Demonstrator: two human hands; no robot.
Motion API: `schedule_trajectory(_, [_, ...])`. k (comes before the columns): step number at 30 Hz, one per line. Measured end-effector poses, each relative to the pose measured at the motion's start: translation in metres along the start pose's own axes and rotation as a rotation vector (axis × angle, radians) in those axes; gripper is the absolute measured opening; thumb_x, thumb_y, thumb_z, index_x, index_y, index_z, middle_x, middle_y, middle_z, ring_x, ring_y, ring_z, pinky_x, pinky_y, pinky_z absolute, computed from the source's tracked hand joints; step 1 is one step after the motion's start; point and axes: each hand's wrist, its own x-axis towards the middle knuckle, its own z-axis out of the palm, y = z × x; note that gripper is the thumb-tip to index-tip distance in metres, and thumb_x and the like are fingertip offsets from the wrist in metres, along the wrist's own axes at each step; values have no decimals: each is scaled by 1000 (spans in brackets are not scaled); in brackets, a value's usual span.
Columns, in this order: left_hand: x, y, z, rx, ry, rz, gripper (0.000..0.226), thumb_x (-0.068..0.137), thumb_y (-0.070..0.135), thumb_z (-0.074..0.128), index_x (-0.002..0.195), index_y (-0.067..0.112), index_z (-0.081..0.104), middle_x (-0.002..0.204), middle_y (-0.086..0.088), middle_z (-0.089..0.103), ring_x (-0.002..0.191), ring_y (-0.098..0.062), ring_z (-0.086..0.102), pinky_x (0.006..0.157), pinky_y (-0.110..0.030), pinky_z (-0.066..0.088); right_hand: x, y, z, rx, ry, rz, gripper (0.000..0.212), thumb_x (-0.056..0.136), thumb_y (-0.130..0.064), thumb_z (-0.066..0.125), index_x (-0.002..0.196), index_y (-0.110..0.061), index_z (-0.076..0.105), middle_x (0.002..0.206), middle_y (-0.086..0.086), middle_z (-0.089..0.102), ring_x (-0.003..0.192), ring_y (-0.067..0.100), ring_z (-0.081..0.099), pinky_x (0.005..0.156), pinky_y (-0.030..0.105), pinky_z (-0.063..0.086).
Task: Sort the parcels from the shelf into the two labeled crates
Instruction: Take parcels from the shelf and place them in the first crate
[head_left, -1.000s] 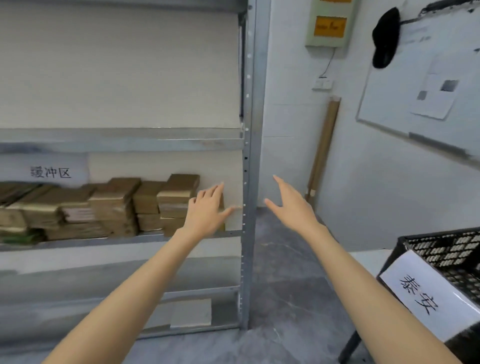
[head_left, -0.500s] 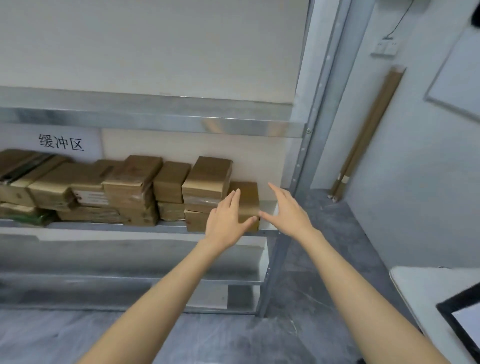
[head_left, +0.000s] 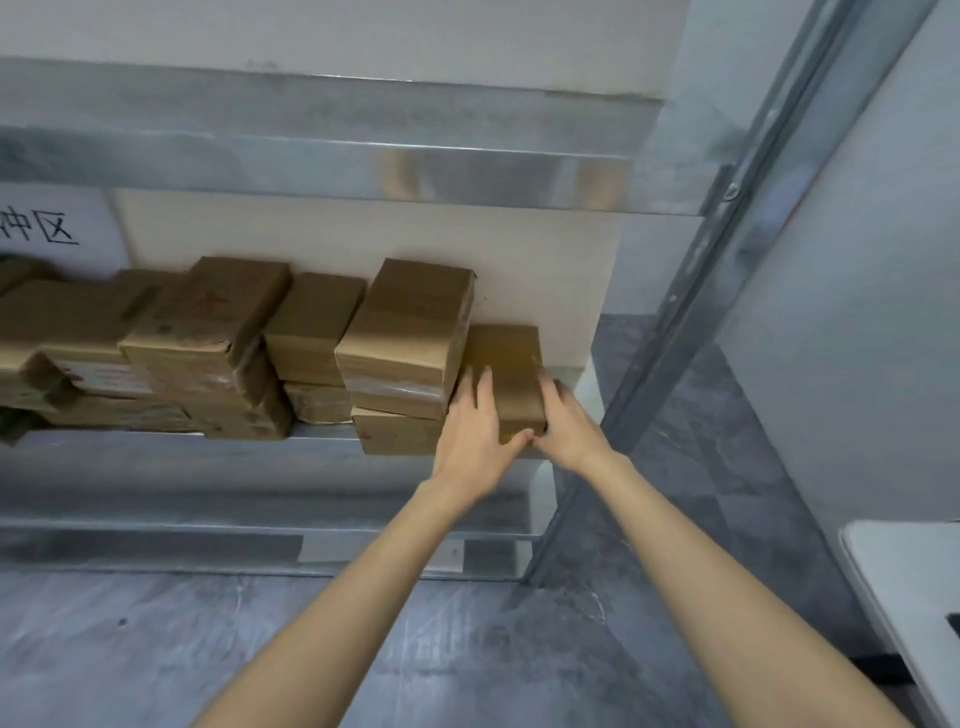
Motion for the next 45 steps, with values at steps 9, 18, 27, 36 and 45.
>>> schedule_trajectory(9, [31,-11,6,41,7,-87,93,85,32,68,152,4,11,159,-19,12,145,-34,20,115,-38,26,27,13,14,40,-44,-25,102,86,-42,71,156,-33,-2,159,10,23,138,32,39,104,49,44])
schedule_trajectory(18, [28,-21,18,258,-8,35,96,84,48,65,151,4,13,156,-15,24,145,-29,20,119,-35,11,16,30,15,112,-40,-26,107,83,-40,75,156,-35,-3,160,7,20,138,28,37,106,47,42])
schedule_trajectory(27, [15,-20,12,216,-4,72,95,81,46,70,150,8,17,149,-11,38,140,-25,32,120,-40,8,-7,26,14,130,-13,-34,104,84,-38,75,157,-30,1,159,8,22,141,28,32,110,50,38])
schedule_trajectory(36, [-42,-7,-12,-93,2,97,100,79,33,78,153,11,15,155,-8,32,141,-22,32,113,-40,35,-65,12,1,143,33,-65,106,83,-45,74,157,-33,0,160,3,21,144,24,25,114,47,33])
schedule_trajectory(45, [-114,26,-47,-146,91,168,100,75,34,80,152,15,19,152,-4,35,138,-20,34,111,-40,35,-150,-8,-26,114,130,-121,107,78,-52,76,156,-36,4,155,4,30,138,27,30,110,45,36])
